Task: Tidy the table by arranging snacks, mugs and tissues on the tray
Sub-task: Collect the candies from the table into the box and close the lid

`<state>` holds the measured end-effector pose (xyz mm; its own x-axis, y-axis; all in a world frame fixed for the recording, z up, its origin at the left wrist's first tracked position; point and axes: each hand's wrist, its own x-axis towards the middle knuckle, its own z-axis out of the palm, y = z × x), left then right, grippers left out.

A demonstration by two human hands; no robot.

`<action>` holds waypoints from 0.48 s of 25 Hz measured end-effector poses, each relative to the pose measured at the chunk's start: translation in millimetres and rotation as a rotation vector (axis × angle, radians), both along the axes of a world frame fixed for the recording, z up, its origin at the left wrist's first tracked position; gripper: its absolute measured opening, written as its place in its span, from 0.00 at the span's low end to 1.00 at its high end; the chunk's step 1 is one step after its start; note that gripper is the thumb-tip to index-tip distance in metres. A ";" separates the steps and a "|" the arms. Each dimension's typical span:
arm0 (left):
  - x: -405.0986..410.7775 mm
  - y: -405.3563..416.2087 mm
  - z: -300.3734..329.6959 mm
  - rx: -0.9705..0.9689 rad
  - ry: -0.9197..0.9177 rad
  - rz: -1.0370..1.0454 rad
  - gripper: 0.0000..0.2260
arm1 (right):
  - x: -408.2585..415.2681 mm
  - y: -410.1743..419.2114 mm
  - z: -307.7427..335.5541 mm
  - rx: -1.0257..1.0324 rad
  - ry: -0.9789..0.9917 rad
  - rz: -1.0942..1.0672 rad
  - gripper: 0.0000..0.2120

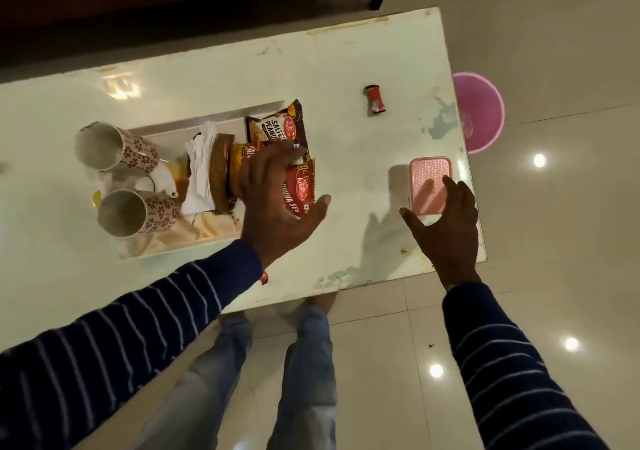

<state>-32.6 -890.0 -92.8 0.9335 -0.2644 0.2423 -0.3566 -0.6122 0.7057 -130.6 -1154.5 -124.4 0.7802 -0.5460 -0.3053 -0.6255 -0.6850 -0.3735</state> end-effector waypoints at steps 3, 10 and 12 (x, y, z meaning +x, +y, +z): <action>-10.3 -36.4 -15.3 0.055 0.125 -0.154 0.31 | 11.8 1.9 -10.8 -0.064 0.022 0.016 0.44; -9.4 -99.1 -45.3 0.205 0.478 -0.456 0.47 | 16.9 -5.1 -16.0 0.083 -0.056 -0.079 0.39; -6.2 -110.1 -48.3 0.223 0.529 -0.488 0.53 | 18.9 -1.0 -5.7 0.127 -0.086 -0.110 0.41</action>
